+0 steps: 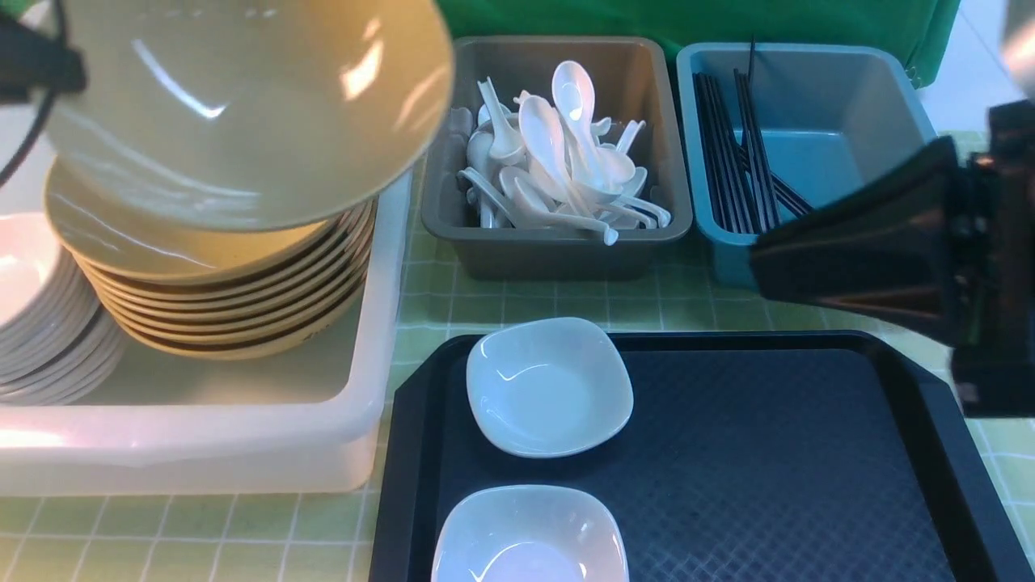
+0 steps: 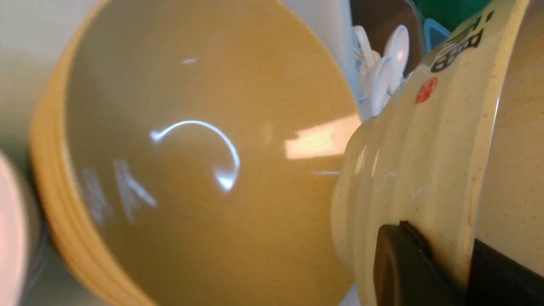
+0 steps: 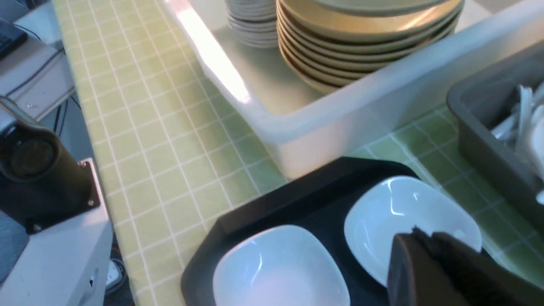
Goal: On green table put chopsticks spoon bowls plates into blue grey white boxes.
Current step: 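Place the tan bowl onto the bowl stack in the left bin with the left gripper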
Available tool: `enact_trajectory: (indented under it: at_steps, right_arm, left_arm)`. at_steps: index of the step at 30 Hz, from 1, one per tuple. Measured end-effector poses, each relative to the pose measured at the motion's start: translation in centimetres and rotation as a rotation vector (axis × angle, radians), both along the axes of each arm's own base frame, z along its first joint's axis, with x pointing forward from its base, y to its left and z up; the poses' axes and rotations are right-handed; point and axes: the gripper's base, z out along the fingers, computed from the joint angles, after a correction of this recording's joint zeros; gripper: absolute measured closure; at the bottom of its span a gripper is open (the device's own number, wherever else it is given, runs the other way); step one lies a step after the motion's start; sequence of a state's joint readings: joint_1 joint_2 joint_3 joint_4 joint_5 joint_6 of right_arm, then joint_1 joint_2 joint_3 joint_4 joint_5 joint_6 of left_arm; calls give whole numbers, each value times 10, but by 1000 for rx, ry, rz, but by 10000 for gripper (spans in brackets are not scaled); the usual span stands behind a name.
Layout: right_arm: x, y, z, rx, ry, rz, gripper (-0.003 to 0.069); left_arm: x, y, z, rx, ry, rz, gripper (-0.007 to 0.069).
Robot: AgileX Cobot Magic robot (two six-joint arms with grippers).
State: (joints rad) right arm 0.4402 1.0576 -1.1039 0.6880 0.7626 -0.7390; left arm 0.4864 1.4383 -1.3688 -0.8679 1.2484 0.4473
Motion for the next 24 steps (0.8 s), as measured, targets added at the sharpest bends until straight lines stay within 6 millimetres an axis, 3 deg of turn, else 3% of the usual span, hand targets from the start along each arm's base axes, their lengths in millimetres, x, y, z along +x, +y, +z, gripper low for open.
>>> enact_trajectory:
  at_steps: [4, 16, 24]
  right_arm:
    - [3, 9, -4, -4, 18, 27, 612]
    - [1, 11, -6, -9, 32, 45, 612]
    - [1, 11, -6, -9, 32, 45, 612]
  left_arm:
    - [-3, 17, -16, -32, 15, 74, 606]
    - [18, 37, -49, -37, 106, 170, 602]
    - [26, 40, -57, -46, 115, 208, 494]
